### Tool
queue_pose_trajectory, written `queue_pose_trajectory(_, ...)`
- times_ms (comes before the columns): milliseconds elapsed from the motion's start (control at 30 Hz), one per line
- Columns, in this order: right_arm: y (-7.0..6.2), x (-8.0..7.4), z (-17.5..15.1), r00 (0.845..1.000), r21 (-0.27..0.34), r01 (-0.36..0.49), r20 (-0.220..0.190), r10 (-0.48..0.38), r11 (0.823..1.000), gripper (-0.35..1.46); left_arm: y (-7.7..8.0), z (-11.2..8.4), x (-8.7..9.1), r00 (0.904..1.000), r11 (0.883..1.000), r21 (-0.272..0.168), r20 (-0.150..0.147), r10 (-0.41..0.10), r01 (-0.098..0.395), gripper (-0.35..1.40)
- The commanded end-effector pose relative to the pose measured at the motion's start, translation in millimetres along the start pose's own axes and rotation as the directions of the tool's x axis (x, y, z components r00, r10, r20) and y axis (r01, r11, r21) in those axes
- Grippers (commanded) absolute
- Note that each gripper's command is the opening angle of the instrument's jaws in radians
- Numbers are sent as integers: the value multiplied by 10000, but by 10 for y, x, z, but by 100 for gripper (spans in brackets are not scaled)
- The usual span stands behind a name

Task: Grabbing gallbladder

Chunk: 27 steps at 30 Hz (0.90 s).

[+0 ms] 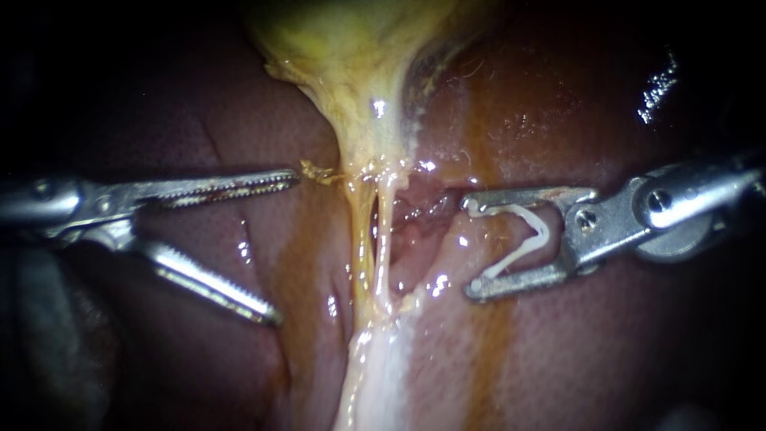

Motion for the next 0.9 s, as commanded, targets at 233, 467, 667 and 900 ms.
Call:
queue_pose_trajectory(233, 0, 0, 0, 10000, 2, 1, 1, -1, 10000, 50, -18, -2, 3, 10000, 10000, -65, 0, -28, 28, 111)
queue_pose_trajectory(467, 0, 0, 0, 10000, 5, 3, 0, -3, 10000, 50, -41, 6, 4, 10000, 10000, -72, 1, -60, 60, 110)
queue_pose_trajectory(667, 0, 1, 0, 10000, 3, 2, 1, -2, 10000, 50, -59, 23, 6, 10000, 10000, -16, 3, -86, 86, 106)
queue_pose_trajectory(900, 0, 1, 0, 10000, 3, 2, 1, -2, 10000, 50, -76, 30, 3, 10000, 10000, 27, 3, -81, 81, 100)
